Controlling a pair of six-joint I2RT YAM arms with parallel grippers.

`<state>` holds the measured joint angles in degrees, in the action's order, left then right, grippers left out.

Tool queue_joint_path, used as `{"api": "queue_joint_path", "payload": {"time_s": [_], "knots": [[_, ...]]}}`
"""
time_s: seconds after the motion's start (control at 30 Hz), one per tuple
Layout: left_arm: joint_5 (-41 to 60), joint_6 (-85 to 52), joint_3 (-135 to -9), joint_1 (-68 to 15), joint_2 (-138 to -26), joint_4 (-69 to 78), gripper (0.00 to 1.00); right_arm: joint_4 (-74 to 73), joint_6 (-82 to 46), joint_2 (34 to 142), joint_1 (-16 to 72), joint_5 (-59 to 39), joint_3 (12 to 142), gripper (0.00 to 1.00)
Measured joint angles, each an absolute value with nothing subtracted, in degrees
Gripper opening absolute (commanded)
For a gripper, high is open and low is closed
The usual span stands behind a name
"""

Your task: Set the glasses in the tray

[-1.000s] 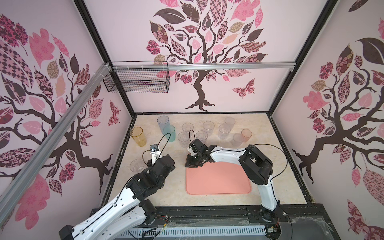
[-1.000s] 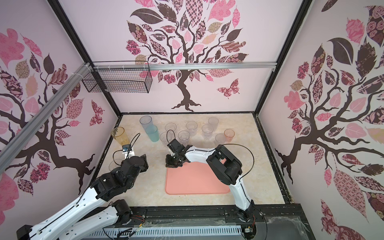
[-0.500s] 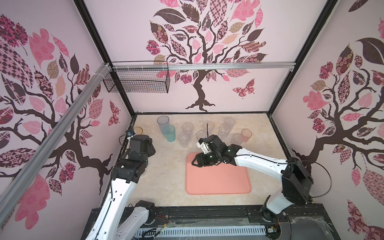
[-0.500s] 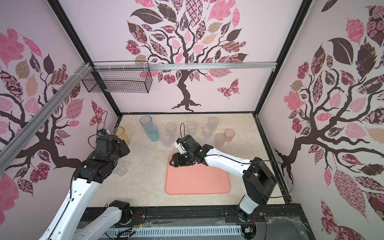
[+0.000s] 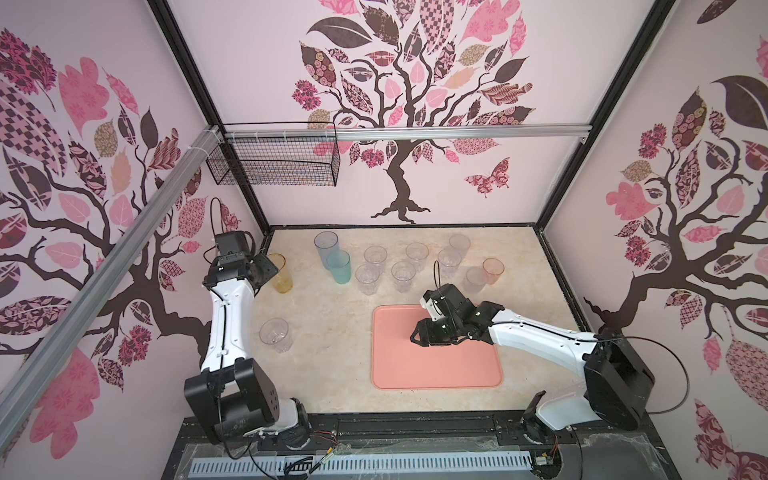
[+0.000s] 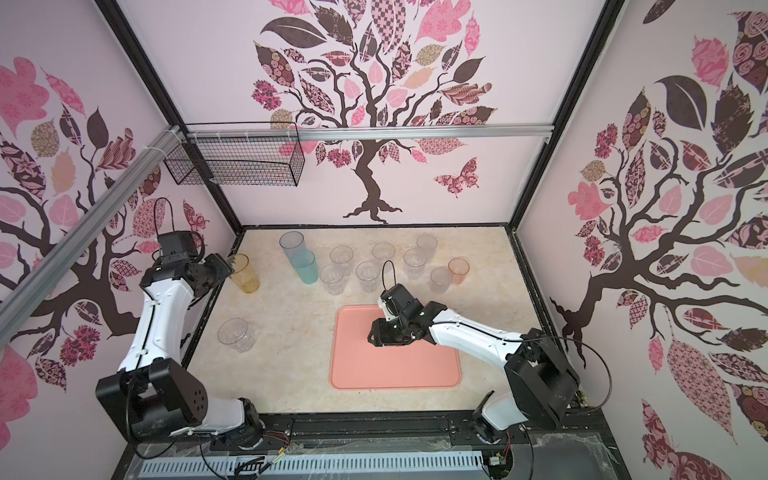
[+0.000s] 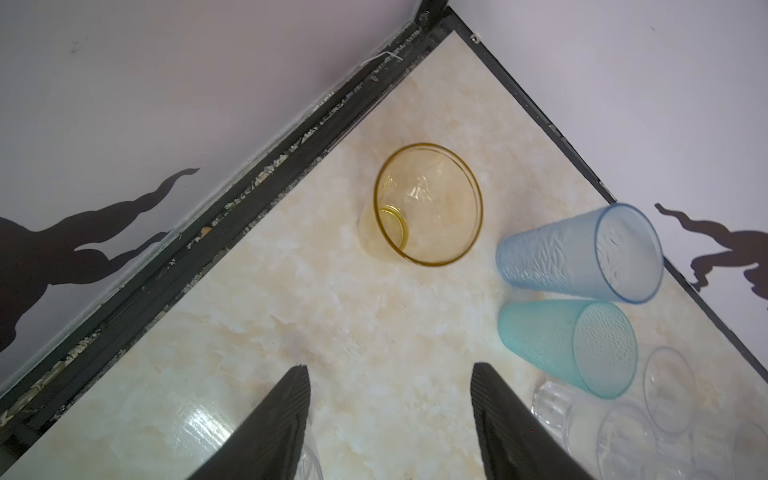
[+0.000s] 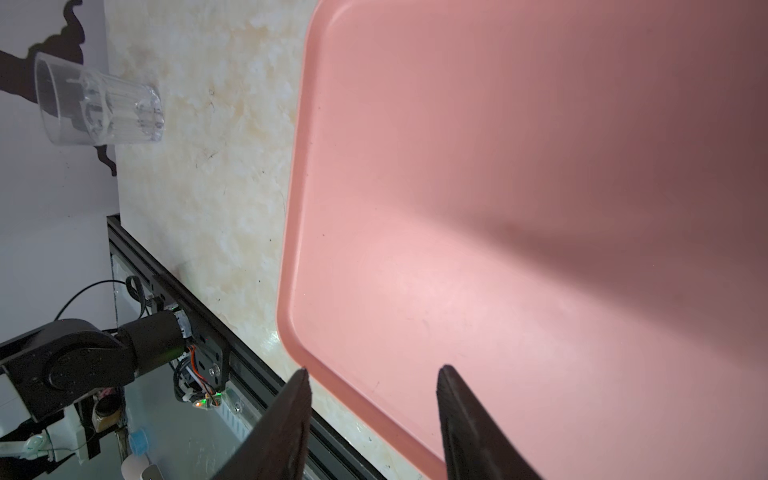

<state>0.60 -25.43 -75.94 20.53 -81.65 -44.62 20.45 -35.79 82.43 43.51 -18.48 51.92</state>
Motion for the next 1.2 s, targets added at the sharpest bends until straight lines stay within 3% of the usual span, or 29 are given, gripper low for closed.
{"api": "queue_joint_path", "payload": {"time_s": [0.5, 1.0, 1.2], "knots": [[3.33, -24.73, -85.23, 22.96, -96.75, -43.29, 0.61, 19.53, -35.68, 81.08, 42.41, -18.81, 46.54, 0.48], [6.22, -23.33, -87.18, 23.0, -103.77, -42.78, 0.45, 17.32, -35.77, 80.49, 42.41, -19.35, 44.62, 0.46], [6.79, -22.72, -87.83, 23.0, -106.72, -42.65, 0.31, 17.19, -35.79, 80.51, 42.41, -19.33, 44.62, 0.45]]}}
